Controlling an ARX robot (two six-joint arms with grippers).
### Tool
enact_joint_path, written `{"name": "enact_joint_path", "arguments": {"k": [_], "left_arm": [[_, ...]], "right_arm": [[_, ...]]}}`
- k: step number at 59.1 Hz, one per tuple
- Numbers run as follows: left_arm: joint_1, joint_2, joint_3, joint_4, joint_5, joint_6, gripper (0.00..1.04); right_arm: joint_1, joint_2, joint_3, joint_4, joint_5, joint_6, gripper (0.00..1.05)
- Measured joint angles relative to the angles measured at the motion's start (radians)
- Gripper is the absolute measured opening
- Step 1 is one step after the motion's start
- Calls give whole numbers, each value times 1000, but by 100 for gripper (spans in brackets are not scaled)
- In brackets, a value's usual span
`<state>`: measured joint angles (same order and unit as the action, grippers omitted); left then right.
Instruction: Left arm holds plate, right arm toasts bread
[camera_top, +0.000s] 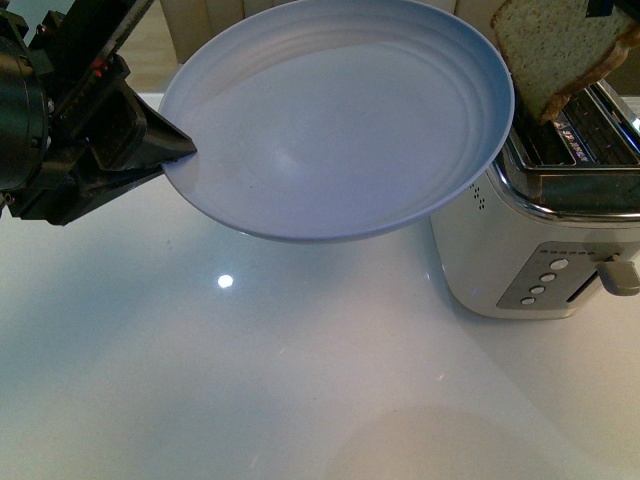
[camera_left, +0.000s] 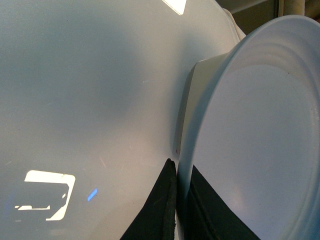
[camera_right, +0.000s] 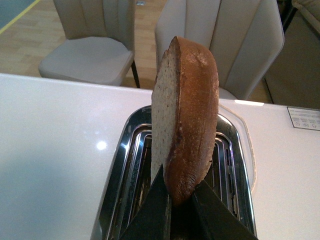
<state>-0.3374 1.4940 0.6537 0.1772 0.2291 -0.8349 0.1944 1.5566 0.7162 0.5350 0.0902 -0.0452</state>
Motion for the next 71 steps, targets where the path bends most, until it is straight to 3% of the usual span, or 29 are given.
{"name": "enact_joint_path", "arguments": {"k": [28,50,62,71], "left_arm": [[0,0,-2,0,0,0,3],[0,0,-3,0,0,0,3],[0,0,-3,0,0,0,3],[0,0,-3,0,0,0,3]], "right_arm": [[24,-21,-70,-53,23,11,3],[9,47,4,-99,-8,-47,3],[9,55,2,-80,-29,-49,31],[4,45,-33,-46,-32,-33,63]]}}
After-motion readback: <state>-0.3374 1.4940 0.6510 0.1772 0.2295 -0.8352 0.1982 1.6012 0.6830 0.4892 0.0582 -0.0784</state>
